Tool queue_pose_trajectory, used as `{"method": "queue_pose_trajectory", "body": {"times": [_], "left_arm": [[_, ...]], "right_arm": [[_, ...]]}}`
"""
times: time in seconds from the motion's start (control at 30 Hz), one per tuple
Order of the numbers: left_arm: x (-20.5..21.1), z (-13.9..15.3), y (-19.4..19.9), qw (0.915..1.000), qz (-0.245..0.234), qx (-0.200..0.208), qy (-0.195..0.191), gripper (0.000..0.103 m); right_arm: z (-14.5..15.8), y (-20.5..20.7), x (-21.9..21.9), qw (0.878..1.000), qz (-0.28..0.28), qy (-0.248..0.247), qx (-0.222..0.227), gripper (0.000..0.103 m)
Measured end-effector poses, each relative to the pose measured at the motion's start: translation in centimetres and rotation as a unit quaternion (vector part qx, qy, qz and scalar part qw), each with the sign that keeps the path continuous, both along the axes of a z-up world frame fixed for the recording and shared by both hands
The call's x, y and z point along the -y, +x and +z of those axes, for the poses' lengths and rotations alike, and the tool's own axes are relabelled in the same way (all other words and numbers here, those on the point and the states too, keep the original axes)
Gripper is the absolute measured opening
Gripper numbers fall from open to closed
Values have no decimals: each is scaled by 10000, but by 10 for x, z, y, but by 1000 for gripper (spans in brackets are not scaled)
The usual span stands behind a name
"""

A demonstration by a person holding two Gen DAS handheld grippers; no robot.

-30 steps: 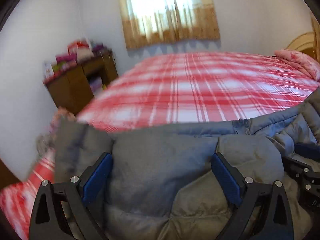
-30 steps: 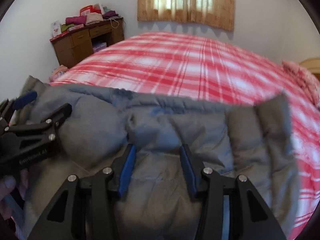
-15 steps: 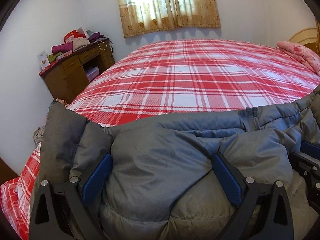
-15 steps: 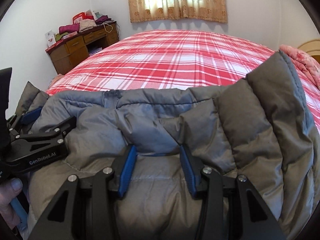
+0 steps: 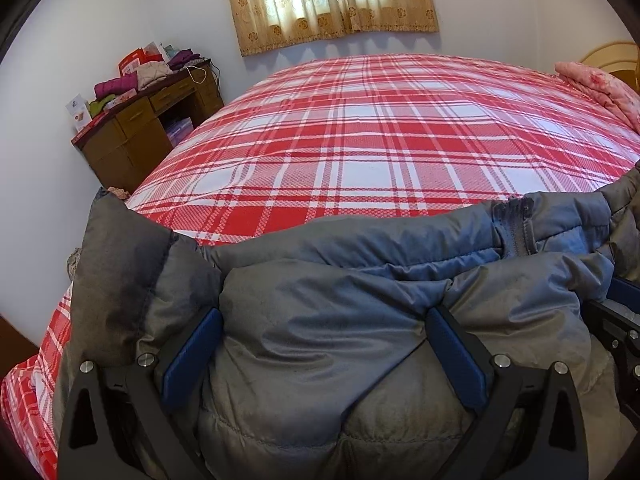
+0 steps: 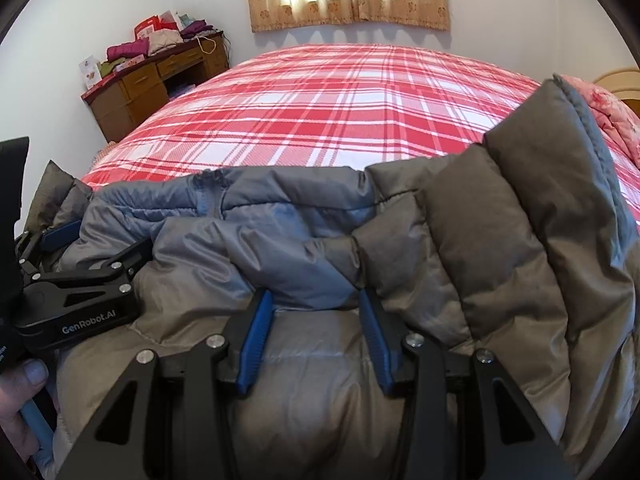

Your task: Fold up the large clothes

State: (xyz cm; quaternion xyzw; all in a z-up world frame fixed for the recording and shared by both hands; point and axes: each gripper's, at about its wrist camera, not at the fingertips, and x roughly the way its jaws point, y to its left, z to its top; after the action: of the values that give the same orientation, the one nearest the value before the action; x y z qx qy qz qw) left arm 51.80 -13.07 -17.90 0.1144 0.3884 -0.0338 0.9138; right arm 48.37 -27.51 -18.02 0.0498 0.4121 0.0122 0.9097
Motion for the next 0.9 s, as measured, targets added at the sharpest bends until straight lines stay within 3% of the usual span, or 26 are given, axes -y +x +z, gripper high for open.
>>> {"method": "queue_pose_trajectory", "body": {"times": [0.9], "left_arm": [[6,-4,6,9998,38,-103,161,102]], "right_arm": [[-5,6,-11,9989,-8,-441,-171,48]]}}
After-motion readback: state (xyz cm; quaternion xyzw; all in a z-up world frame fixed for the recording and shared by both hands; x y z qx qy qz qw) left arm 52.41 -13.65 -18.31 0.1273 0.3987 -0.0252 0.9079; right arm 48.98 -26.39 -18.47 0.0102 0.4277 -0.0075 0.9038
